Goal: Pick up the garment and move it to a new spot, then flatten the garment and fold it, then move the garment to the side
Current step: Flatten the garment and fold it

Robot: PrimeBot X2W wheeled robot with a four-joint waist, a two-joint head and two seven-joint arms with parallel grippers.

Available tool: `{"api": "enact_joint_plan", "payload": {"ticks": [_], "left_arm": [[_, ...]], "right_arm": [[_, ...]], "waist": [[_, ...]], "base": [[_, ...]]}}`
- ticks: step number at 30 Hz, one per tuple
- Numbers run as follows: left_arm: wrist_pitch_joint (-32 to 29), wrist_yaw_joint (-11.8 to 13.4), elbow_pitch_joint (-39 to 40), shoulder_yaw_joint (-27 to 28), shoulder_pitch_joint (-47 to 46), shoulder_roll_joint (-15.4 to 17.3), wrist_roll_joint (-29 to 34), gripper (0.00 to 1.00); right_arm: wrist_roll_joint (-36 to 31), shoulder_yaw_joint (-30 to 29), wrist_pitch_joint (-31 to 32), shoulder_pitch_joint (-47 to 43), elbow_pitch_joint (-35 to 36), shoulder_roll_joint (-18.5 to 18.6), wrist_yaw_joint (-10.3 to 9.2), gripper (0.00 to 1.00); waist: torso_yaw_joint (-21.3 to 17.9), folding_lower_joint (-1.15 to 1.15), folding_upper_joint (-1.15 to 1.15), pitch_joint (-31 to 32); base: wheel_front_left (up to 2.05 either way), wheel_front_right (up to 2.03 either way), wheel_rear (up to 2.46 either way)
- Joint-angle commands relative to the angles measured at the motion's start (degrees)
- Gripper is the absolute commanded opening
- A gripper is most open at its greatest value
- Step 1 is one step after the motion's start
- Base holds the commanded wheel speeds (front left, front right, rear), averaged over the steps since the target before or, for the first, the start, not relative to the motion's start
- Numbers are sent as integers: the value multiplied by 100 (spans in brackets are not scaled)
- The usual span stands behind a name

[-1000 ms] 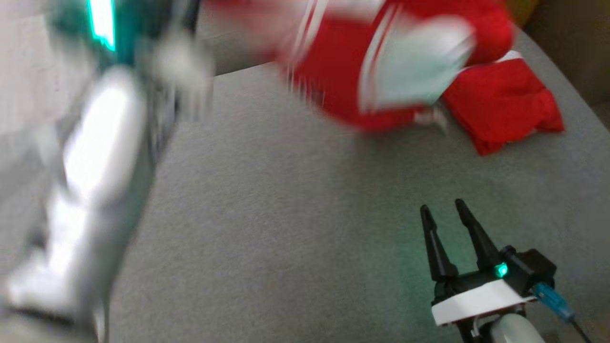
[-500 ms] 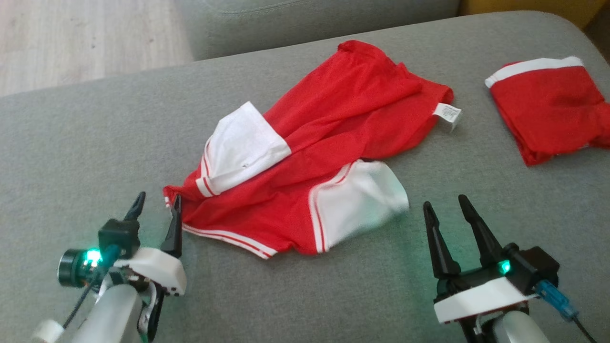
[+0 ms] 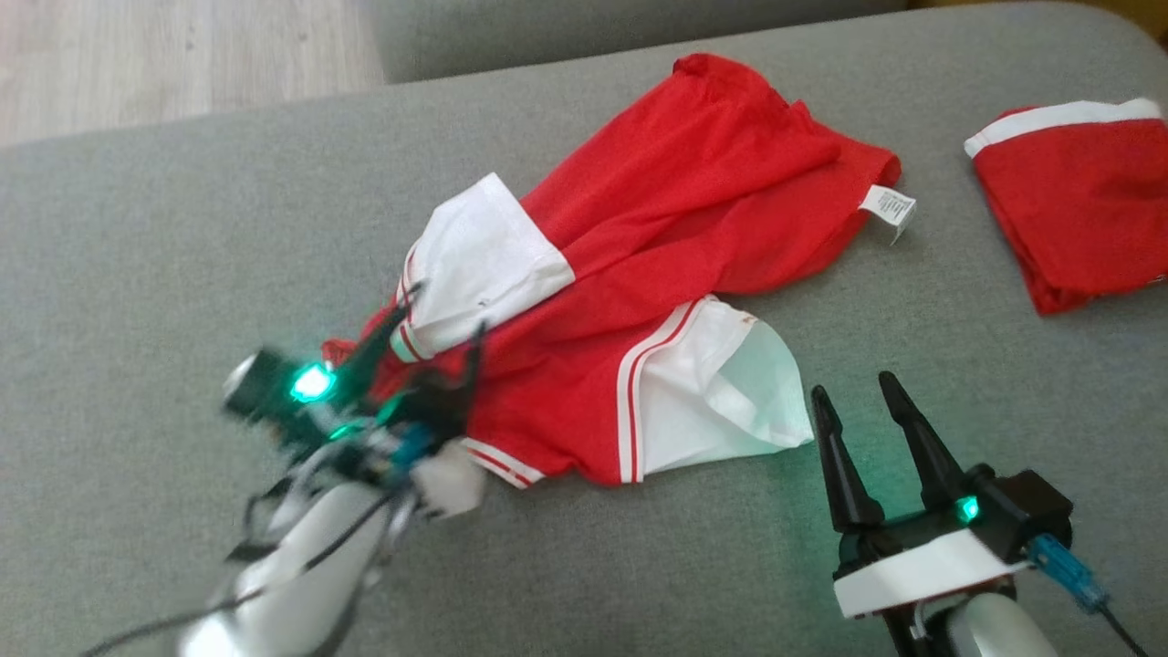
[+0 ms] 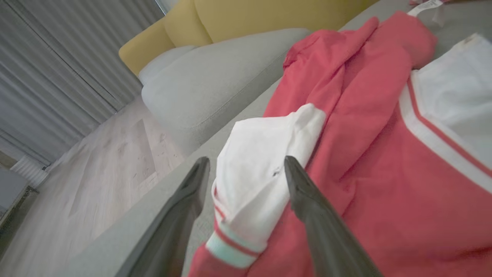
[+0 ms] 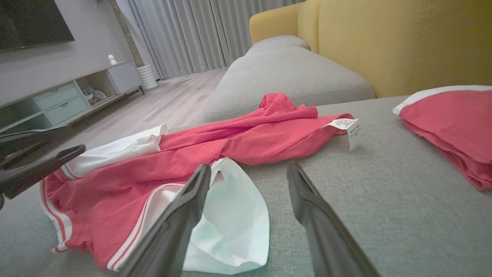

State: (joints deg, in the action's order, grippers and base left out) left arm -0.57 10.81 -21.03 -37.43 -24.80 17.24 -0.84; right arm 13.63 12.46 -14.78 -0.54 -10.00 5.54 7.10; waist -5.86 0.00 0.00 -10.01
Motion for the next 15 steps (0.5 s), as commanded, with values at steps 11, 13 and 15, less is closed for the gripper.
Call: {"api": "enact_joint_plan", "payload": {"ticks": [11,13,15], "left_arm": [[-1066,-486,-367,-537,-1625,-481,644,100],[-1111,-492,-496,-540,-1736,-512,646,100],[-1145,-517,-614,-538,-1787,-523,613,100]], "right_arm": [[4,236,-22,555,187,136,39,100],[6,233,-22,582,180,134,39,100],[6,216,-22,586,176,126,39,100]], "waist": [[-148,0,0,-569],[-191,0,0,-616],[-220,0,0,-632]], "base": [[0,0,0],[0,0,0],[0,0,0]]}}
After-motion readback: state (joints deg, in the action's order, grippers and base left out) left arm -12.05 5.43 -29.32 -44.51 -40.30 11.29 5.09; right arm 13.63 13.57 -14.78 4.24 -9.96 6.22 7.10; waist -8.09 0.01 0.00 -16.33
